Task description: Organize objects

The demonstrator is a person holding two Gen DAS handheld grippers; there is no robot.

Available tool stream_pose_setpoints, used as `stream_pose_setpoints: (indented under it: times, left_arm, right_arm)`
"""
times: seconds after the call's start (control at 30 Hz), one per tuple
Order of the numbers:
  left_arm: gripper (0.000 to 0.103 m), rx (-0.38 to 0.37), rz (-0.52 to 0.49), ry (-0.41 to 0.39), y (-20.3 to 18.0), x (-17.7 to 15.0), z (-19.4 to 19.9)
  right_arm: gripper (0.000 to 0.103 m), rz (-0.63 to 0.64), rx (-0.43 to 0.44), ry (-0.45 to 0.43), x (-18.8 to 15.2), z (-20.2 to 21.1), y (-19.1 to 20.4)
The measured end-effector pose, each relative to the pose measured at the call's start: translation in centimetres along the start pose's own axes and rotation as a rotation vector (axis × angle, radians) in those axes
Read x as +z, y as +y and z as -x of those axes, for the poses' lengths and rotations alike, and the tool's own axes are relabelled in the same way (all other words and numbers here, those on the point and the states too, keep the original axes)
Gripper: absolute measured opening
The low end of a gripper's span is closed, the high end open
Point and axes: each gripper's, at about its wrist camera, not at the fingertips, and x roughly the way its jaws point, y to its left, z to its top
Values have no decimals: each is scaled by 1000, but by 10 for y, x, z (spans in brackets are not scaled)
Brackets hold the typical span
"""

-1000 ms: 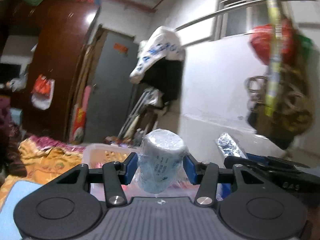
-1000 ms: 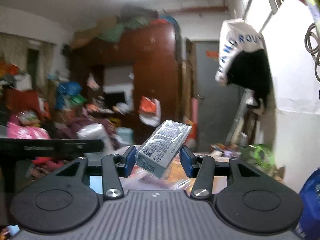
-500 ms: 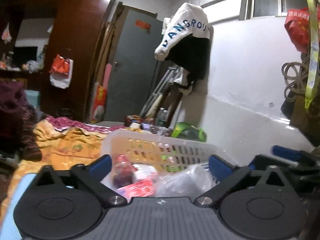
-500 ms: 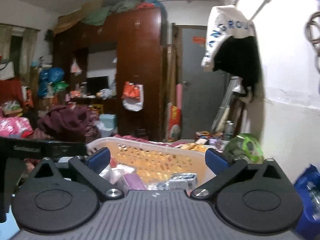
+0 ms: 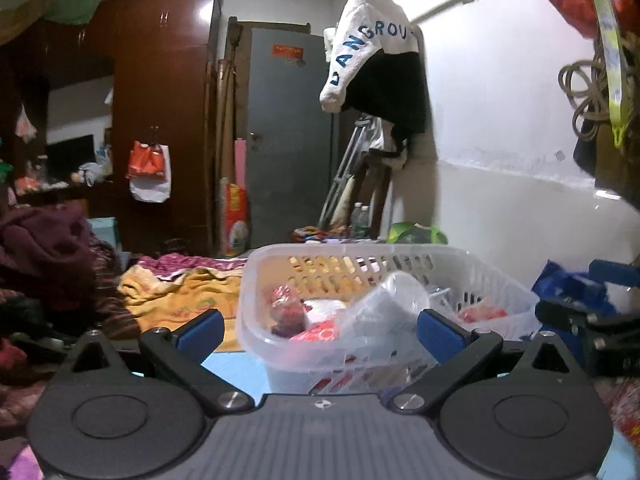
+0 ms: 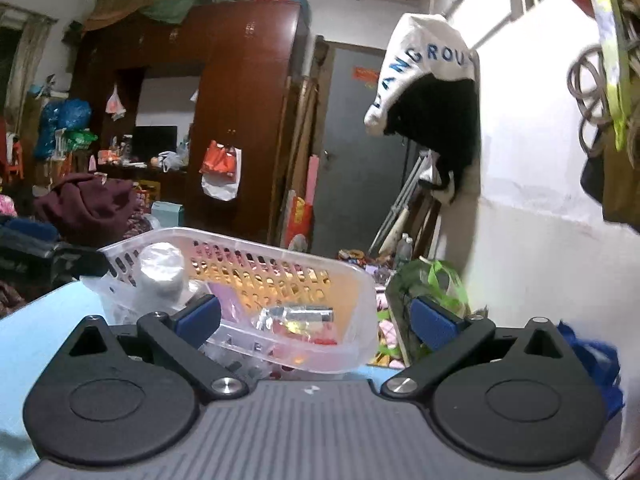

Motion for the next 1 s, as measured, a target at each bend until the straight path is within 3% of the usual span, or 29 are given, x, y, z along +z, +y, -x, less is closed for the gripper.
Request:
stream_pose_setpoints:
  times: [0.17, 0.67, 1.0]
  left_arm:
    - [103, -14, -14, 15, -11, 0, 3]
    - [103, -16, -37, 35, -30, -10, 6]
    - [103, -15, -36, 35, -34, -11, 5]
  right_arm:
    - [103, -68, 22, 20, 1, -2, -11]
    - [103, -4, 50, 12, -2, 2, -8]
    - [103, -37, 59, 13, -5, 1, -15]
